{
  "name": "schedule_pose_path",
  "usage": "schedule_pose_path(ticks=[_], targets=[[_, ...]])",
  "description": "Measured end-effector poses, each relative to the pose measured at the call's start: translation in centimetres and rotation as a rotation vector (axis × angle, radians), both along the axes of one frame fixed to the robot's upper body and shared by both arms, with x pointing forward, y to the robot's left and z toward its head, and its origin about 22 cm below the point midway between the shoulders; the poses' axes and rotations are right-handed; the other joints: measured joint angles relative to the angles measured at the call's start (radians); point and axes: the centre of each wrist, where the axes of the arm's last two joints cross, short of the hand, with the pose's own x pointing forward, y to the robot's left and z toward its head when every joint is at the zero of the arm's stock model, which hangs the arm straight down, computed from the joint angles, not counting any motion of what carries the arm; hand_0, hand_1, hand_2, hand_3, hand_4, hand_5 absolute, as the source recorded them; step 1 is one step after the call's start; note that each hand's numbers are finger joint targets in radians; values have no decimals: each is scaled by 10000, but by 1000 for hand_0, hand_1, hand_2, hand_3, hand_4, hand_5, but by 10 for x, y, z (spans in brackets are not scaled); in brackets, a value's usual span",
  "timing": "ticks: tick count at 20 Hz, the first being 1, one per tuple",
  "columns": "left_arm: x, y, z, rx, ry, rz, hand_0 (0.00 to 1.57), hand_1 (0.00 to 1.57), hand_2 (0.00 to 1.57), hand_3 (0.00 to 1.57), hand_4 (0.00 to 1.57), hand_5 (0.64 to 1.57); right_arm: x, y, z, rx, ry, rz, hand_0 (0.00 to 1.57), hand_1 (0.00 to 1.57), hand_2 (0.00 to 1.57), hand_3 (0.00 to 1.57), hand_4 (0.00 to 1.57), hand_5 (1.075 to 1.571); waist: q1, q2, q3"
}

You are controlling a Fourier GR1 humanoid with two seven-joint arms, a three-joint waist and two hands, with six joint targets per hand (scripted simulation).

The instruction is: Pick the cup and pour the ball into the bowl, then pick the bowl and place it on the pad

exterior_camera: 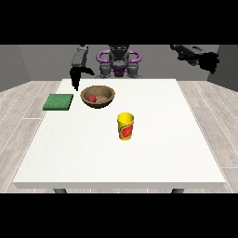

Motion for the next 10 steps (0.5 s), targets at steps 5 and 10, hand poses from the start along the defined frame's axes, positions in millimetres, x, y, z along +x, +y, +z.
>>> schedule_pose_path(ticks=[5, 10], targets=[[-6, 7, 35, 361, -6, 8, 0, 0, 0, 0, 0, 1548, 15, -22, -30, 317, 565, -82, 0, 0, 0, 0, 277, 1571, -29, -74, -1], [-12, 6, 73, 485, -238, -123, 0, 0, 0, 0, 0, 1535, 30, -23, -58, 557, 883, -191, 0, 0, 0, 0, 346, 1569, 167, 19, 0]])
